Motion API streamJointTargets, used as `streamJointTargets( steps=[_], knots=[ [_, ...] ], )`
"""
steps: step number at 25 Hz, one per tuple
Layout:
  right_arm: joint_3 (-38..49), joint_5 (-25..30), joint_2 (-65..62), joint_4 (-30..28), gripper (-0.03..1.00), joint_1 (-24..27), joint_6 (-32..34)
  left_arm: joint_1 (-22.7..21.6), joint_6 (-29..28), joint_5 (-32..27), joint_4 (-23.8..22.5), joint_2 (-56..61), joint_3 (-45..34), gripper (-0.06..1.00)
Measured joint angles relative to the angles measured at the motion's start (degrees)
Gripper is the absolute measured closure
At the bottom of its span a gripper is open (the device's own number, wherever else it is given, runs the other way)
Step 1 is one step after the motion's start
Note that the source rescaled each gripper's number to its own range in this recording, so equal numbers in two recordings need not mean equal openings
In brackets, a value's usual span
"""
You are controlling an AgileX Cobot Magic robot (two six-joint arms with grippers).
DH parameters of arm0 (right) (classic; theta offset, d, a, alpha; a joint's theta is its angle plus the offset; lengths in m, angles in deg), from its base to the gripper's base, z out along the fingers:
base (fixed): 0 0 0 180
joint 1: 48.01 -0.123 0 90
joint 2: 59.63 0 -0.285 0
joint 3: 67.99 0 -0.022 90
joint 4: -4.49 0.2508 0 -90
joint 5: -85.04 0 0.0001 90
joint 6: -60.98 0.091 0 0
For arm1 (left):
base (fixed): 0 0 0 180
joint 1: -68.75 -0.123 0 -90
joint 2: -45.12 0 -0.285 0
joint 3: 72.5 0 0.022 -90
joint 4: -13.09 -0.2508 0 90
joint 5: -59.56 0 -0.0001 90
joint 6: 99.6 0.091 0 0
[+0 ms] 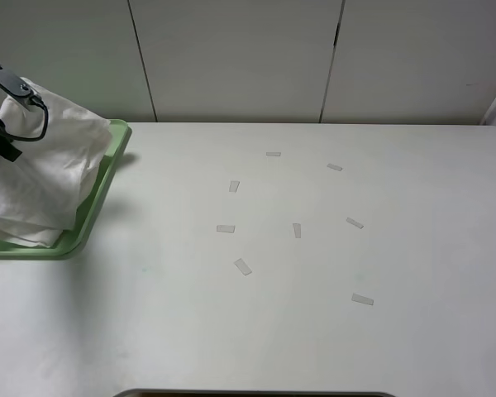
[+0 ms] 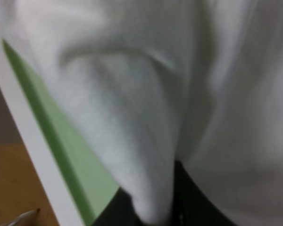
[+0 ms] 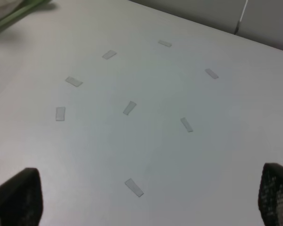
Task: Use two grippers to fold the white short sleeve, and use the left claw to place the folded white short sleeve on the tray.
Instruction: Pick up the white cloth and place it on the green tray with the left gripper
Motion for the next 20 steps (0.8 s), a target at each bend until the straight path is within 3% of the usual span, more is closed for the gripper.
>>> streamJointTargets(
  steps=[6,9,10,11,12,13,15,20],
  knots=[
    [0.0,0.0,0.0,0.0,-0.03,0.0,0.0,-0.1,0.2,1.8,0.1,0.0,0.0,0.90],
    [0.0,0.0,0.0,0.0,-0.03,0.0,0.0,-0.1,0.2,2.5,0.7,0.0,0.0,0.83],
    [0.0,0.0,0.0,0.0,-0.03,0.0,0.0,-0.1,0.2,2.8,1.2,0.0,0.0,0.76],
    [0.0,0.0,0.0,0.0,-0.03,0.0,0.0,-0.1,-0.7,4.2,2.7,0.1,0.0,0.42],
    [0.0,0.0,0.0,0.0,-0.03,0.0,0.0,0.1,-2.9,5.7,3.7,0.2,0.0,0.16],
    [0.0,0.0,0.0,0.0,-0.03,0.0,0.0,0.3,-4.2,6.7,4.4,0.7,0.0,0.05],
    [0.0,0.0,0.0,0.0,-0.03,0.0,0.0,1.2,-5.0,7.3,4.5,1.8,0.0,-0.02],
    [0.0,0.0,0.0,0.1,-0.03,0.0,0.0,3.7,-5.2,7.3,4.7,5.0,0.0,-0.05]
  ],
)
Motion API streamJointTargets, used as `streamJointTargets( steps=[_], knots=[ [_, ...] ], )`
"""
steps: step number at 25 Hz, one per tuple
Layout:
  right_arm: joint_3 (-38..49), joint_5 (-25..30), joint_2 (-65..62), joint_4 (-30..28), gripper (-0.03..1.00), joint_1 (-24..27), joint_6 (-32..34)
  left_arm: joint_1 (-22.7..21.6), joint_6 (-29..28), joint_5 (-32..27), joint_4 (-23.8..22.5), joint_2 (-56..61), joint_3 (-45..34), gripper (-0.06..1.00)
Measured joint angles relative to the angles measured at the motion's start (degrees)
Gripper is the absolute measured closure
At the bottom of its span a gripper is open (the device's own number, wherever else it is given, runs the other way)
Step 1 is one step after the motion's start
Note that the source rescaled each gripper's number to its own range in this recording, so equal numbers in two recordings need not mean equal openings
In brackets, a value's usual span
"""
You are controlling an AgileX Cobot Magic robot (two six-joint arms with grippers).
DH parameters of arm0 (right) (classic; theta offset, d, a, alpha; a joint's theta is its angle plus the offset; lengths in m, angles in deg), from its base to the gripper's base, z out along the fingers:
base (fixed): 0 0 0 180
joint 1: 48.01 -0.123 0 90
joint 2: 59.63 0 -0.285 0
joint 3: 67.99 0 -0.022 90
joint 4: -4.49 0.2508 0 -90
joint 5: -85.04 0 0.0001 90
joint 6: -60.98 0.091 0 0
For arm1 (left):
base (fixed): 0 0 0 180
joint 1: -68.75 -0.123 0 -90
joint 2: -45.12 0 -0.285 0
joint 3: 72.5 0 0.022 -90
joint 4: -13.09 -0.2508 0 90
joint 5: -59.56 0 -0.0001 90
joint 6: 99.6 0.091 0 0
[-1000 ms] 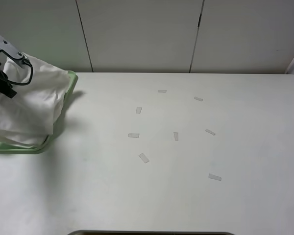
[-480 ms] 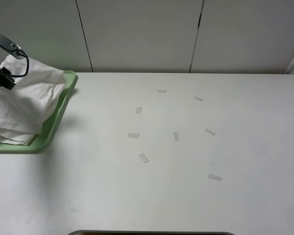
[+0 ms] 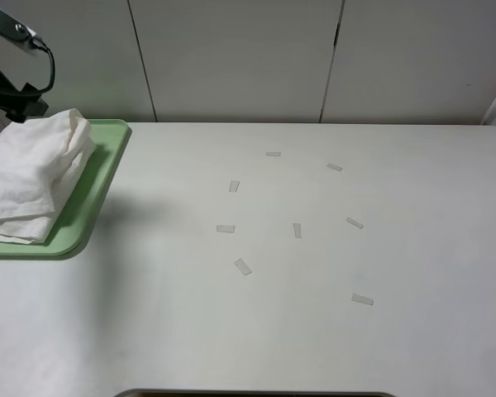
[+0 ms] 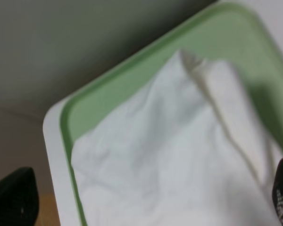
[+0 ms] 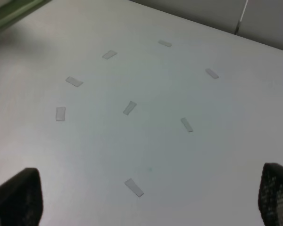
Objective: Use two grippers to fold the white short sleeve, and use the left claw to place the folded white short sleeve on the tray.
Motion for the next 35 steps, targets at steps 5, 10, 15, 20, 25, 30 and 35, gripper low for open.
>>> streamJointTargets(
  steps=[5,10,15,20,25,30,35],
  knots=[
    [0.0,0.0,0.0,0.0,-0.03,0.0,0.0,3.0,-0.2,-3.7,2.0,6.5,0.0,-0.05],
    [0.0,0.0,0.0,0.0,-0.03,0.0,0.0,5.7,-2.2,-12.2,2.9,19.6,0.0,-0.05],
    [0.0,0.0,0.0,0.0,-0.03,0.0,0.0,6.1,-17.5,-22.6,1.8,37.7,0.0,-0.05],
    [0.0,0.0,0.0,0.0,-0.03,0.0,0.0,6.1,-28.4,-30.4,-3.9,47.2,0.0,-0.05],
    [0.0,0.0,0.0,0.0,-0.03,0.0,0.0,6.1,-34.4,-42.0,-7.9,62.2,0.0,-0.05],
    [0.0,0.0,0.0,0.0,-0.03,0.0,0.0,6.1,-34.8,-56.4,-2.8,72.3,0.0,-0.05],
    [0.0,0.0,0.0,0.0,-0.03,0.0,0.0,6.1,-35.6,-63.5,1.4,77.0,-1.9,-0.05]
  ],
)
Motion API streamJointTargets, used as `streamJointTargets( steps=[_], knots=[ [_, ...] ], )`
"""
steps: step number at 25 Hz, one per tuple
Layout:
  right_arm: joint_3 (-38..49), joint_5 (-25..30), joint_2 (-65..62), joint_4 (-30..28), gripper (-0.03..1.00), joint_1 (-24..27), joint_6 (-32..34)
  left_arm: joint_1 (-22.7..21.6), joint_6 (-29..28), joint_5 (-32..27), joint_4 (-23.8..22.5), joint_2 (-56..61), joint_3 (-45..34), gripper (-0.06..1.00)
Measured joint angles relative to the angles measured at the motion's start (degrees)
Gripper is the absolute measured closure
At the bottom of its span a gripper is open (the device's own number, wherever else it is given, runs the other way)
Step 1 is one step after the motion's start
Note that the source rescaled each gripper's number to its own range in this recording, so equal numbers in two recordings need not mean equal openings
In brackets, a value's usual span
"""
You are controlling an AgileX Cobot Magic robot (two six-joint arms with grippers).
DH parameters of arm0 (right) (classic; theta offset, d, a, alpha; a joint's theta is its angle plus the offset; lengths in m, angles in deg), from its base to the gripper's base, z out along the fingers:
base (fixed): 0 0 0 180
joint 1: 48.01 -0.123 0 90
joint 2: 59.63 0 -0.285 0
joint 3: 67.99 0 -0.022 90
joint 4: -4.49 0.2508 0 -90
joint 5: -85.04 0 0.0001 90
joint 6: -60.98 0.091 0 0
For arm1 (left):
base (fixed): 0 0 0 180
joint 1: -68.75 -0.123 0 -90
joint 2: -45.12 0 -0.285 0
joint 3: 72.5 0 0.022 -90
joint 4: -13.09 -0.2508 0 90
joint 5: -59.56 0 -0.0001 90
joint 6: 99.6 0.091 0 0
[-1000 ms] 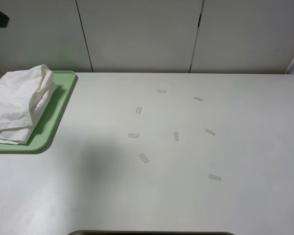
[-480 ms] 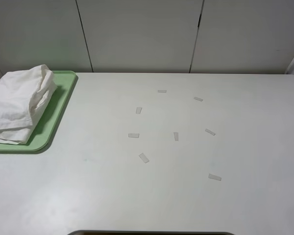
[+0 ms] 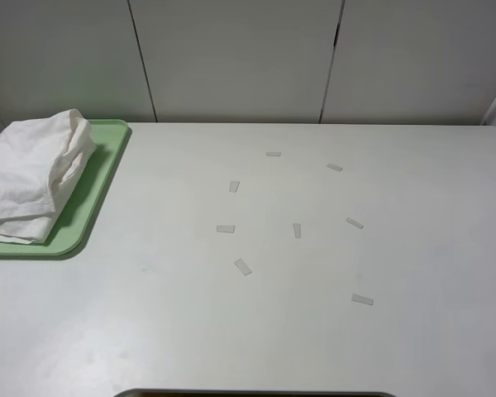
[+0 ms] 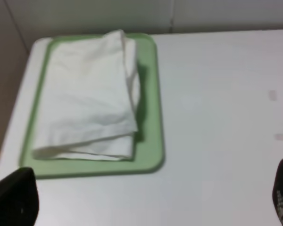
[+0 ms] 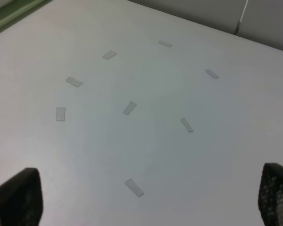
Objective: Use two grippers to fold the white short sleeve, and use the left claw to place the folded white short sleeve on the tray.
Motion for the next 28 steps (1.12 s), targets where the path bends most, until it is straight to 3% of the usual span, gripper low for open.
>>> streamJointTargets(
  steps=[4,7,11,17,22,23,28],
  knots=[
    [0.0,0.0,0.0,0.0,-0.03,0.0,0.0,0.0,-0.8,0.0,1.7,3.6,-3.7,-0.05],
    [0.0,0.0,0.0,0.0,-0.03,0.0,0.0,0.0,-1.6,0.4,2.1,13.2,-11.3,-0.05],
    [0.0,0.0,0.0,0.0,-0.03,0.0,0.0,0.0,-4.1,0.5,-0.9,19.7,-16.1,-0.05],
    [0.0,0.0,0.0,0.0,-0.03,0.0,0.0,0.0,-8.4,0.1,-9.6,20.1,-17.5,-0.05],
    [0.0,0.0,0.0,0.0,-0.03,0.0,0.0,0.0,-8.8,1.6,-10.2,20.1,-19.5,-0.04],
    [0.0,0.0,0.0,0.0,-0.03,0.0,0.0,0.0,-8.8,4.4,-10.3,20.1,-23.0,-0.04],
    [0.0,0.0,0.0,0.0,-0.03,0.0,0.0,0.0,-8.8,3.3,-9.3,20.1,-26.6,-0.04]
  ],
)
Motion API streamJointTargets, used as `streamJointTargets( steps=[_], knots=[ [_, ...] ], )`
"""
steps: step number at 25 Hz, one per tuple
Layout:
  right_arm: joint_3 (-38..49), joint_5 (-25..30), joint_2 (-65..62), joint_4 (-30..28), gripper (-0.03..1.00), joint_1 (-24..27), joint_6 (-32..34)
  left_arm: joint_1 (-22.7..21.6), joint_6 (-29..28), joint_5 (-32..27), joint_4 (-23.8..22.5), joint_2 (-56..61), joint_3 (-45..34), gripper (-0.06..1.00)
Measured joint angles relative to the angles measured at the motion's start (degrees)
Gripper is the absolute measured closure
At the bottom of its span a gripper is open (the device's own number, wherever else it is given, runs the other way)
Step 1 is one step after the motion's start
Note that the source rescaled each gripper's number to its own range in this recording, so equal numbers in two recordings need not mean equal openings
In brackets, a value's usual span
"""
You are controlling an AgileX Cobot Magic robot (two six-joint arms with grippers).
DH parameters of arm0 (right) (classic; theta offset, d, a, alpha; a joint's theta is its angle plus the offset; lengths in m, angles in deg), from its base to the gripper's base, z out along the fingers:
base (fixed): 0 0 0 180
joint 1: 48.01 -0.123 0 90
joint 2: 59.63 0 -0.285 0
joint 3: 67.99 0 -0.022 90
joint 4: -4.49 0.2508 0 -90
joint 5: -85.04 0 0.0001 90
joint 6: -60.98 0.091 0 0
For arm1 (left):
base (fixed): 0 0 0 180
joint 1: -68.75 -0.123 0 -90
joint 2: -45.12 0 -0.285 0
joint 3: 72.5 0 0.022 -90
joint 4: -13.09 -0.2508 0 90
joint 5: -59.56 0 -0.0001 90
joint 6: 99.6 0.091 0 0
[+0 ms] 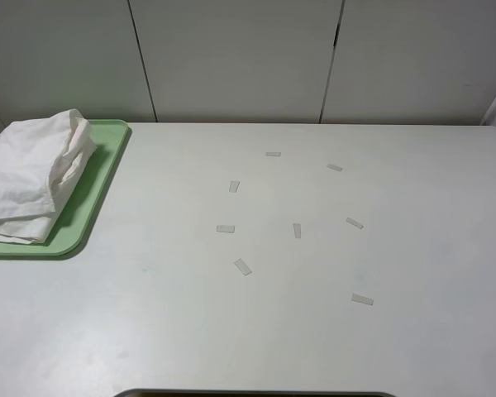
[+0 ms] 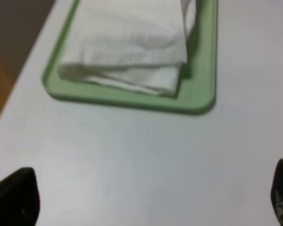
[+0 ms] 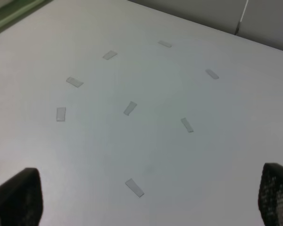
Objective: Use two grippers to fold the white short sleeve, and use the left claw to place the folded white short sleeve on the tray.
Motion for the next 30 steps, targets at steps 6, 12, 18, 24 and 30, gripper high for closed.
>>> streamJointTargets(
  steps=[6,12,18,24,30],
  knots=[
    [0.0,0.0,0.0,0.0,-0.03,0.0,0.0,0.0,0.2,1.8,1.9,0.0,-4.1,-0.03],
    [0.0,0.0,0.0,0.0,-0.03,0.0,0.0,0.0,4.3,2.1,2.3,0.0,-4.1,-0.03],
    [0.0,0.0,0.0,0.0,-0.03,0.0,0.0,4.5,5.8,2.5,2.8,0.0,-4.2,-0.03],
    [0.0,0.0,0.0,0.0,-0.03,0.0,0.0,5.9,5.8,2.5,3.0,0.0,-4.2,-0.03],
    [0.0,0.0,0.0,0.0,-0.03,0.0,0.0,5.9,5.4,2.5,3.0,0.0,-4.4,-0.03]
  ],
)
